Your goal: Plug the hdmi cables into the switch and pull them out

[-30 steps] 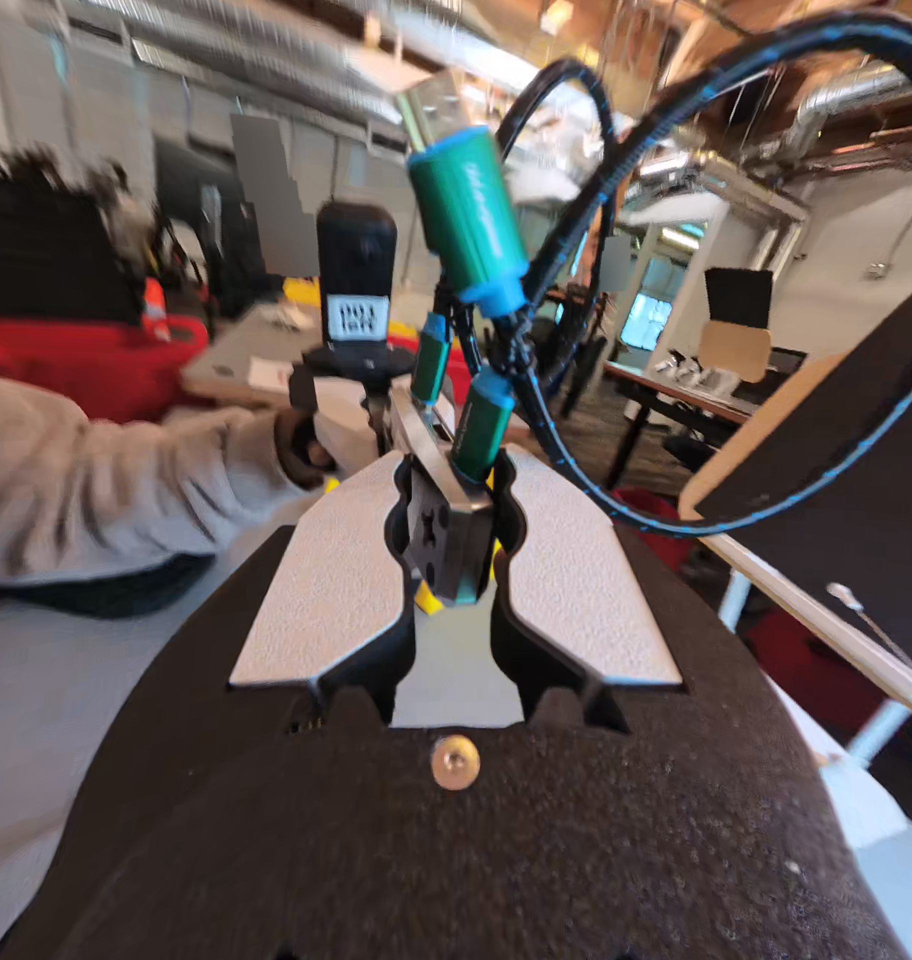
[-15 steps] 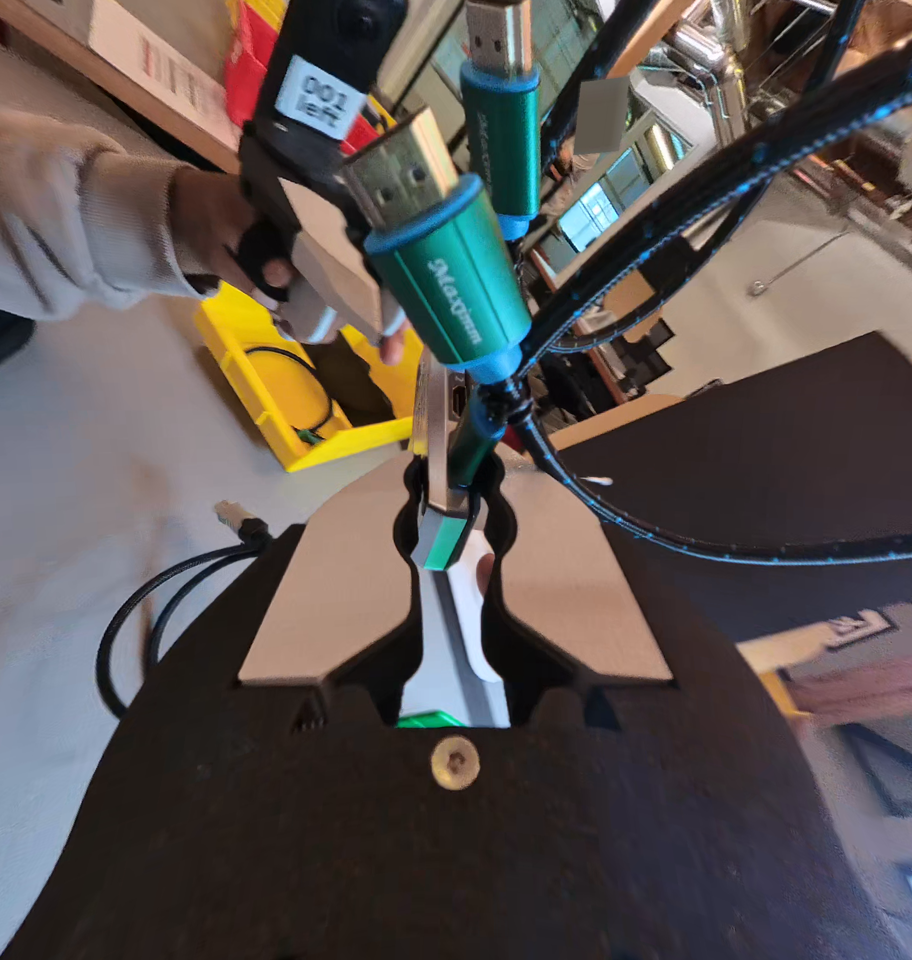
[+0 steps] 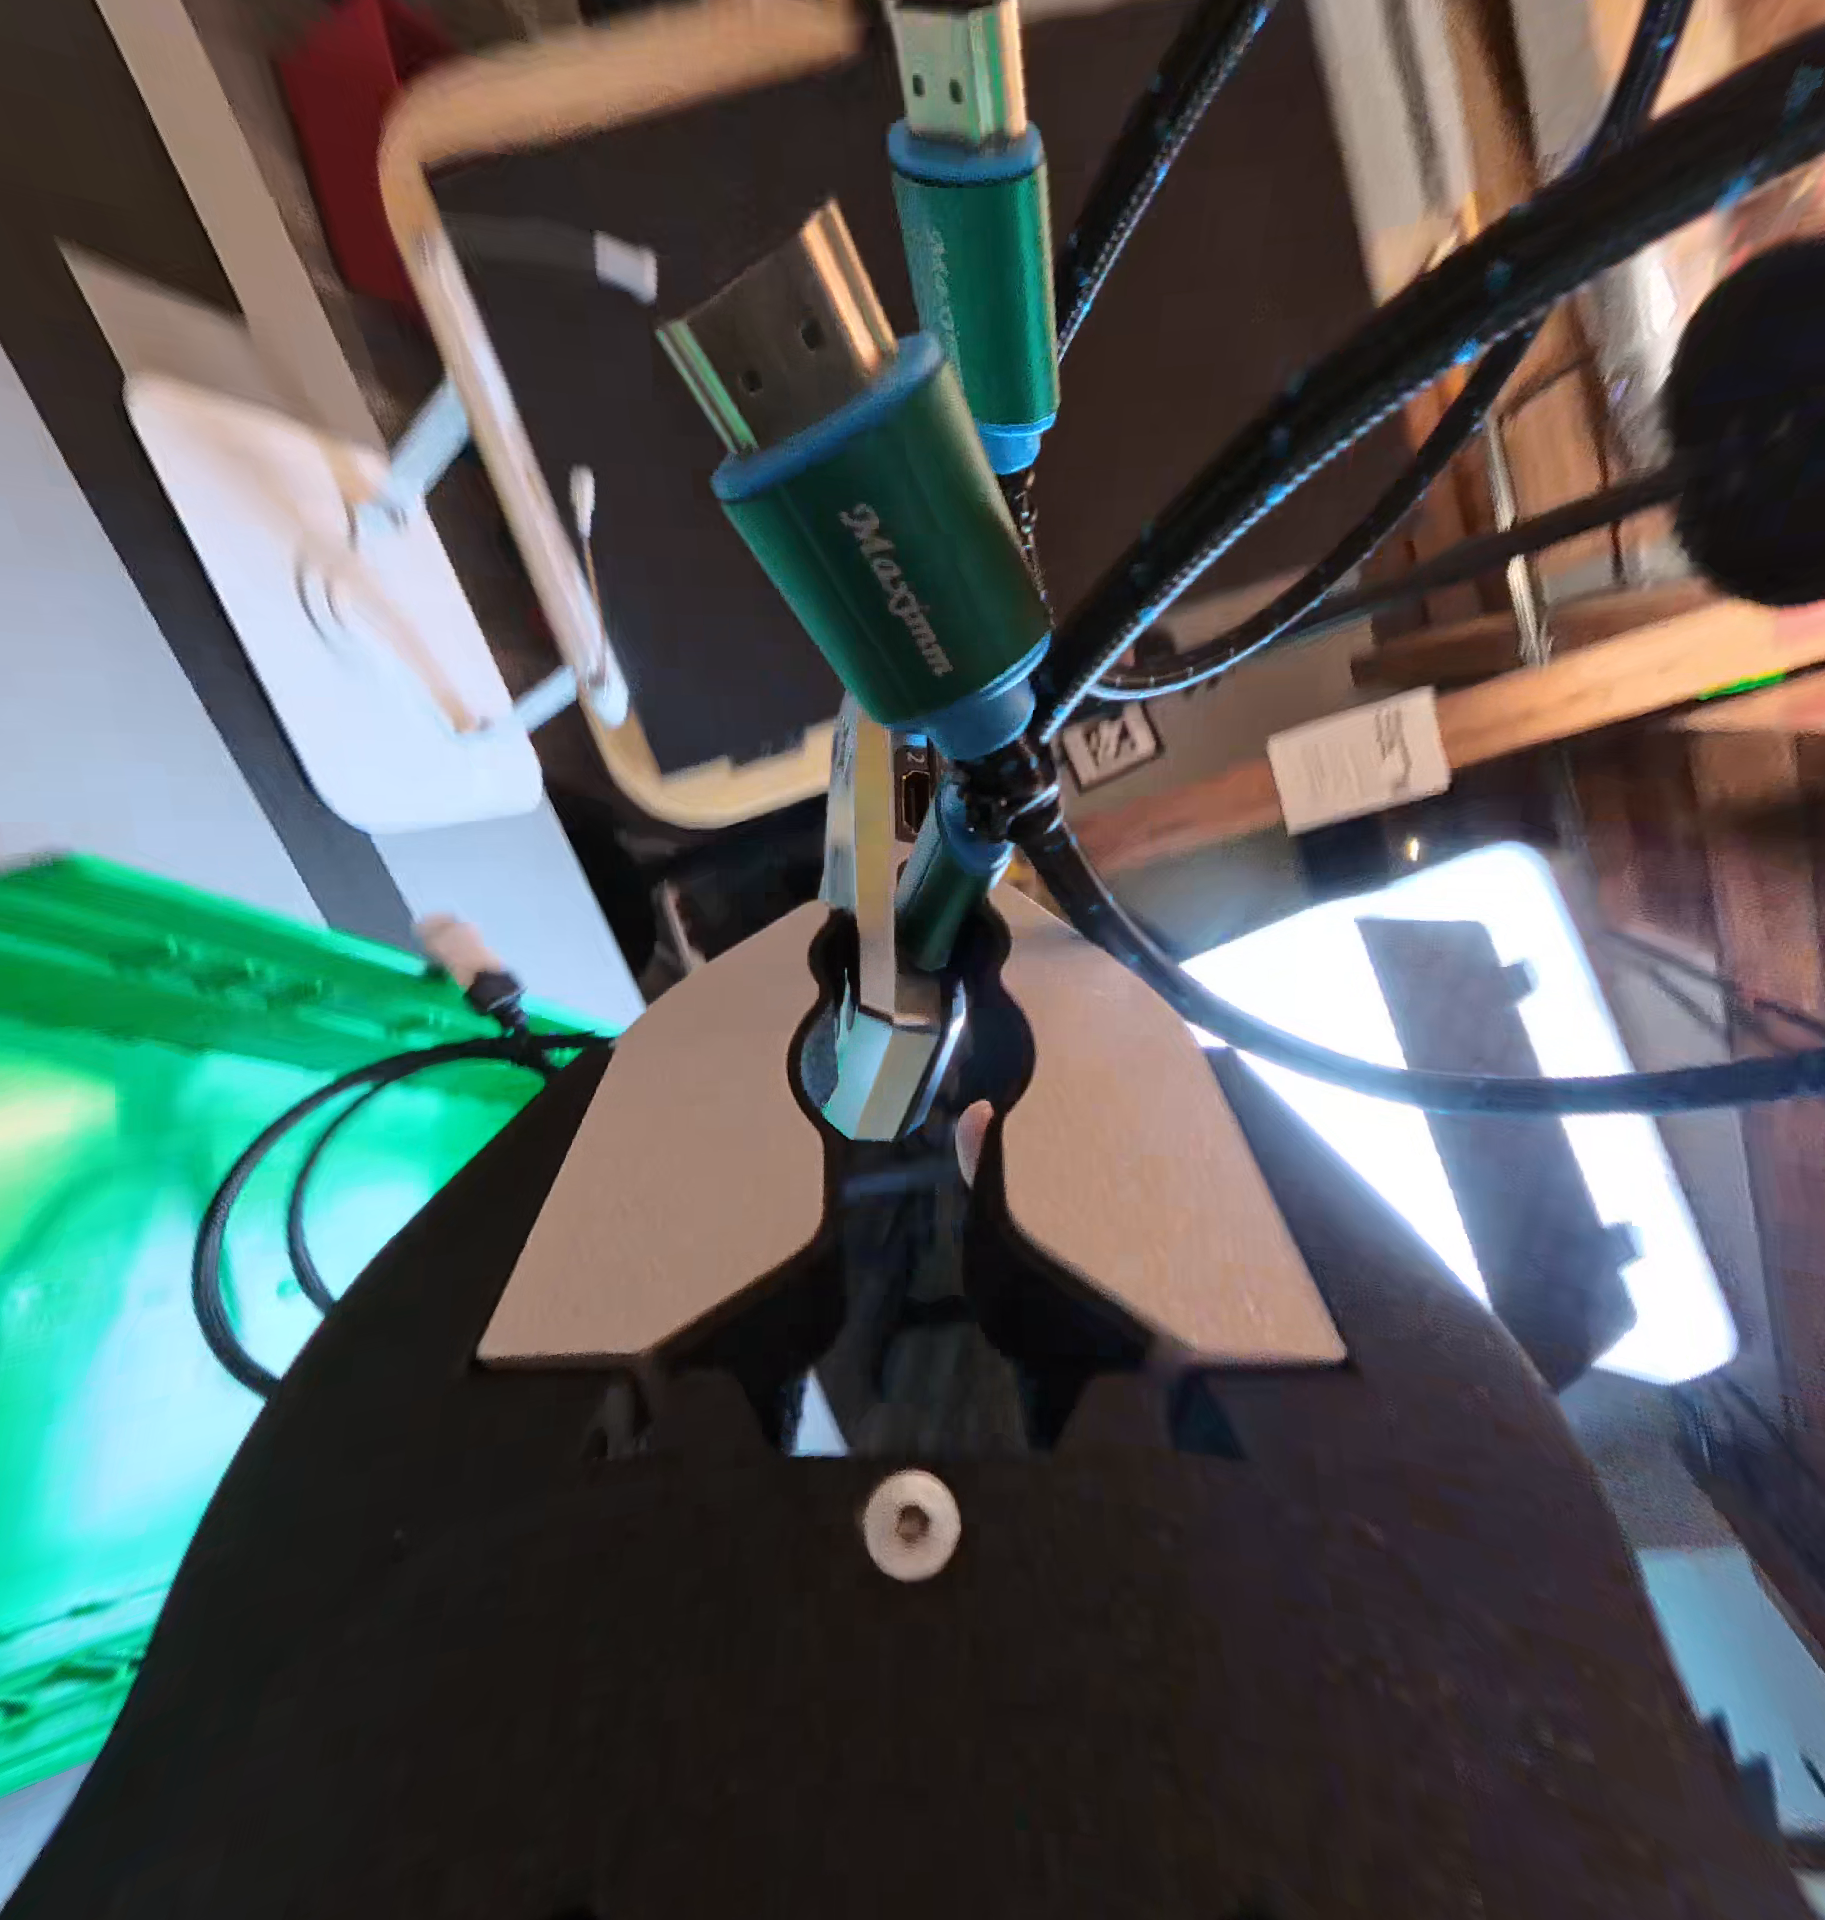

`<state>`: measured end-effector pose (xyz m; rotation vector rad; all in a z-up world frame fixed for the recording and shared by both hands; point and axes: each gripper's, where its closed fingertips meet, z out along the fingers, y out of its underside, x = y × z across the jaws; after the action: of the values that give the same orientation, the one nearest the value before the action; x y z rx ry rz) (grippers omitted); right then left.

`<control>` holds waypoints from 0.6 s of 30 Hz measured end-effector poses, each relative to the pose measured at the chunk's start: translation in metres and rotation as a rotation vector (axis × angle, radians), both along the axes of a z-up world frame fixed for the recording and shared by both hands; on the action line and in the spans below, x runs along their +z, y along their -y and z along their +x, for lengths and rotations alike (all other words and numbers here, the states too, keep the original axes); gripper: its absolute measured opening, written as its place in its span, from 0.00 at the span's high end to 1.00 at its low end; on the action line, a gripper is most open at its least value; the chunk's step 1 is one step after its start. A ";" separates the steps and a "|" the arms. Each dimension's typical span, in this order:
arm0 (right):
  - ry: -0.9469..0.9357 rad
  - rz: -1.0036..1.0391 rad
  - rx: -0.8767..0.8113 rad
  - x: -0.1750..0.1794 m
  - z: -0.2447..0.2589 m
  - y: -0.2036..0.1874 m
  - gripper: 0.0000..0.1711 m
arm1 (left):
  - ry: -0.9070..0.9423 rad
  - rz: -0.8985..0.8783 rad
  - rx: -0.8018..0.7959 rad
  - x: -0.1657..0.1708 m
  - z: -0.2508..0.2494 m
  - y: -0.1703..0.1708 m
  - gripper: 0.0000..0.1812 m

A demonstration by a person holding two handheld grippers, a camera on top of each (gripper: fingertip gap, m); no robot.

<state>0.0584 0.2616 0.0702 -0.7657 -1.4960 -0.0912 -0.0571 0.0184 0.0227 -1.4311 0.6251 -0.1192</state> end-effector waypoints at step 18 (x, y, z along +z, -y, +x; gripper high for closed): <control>0.917 -0.053 -0.467 -0.251 0.067 -0.101 0.72 | 0.045 -0.150 0.226 -0.031 -0.078 -0.010 0.82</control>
<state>0.1254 0.3625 -0.1804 -1.1913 -2.1381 -0.8513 -0.1356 0.0283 -0.0079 -1.6303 0.4205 -0.0196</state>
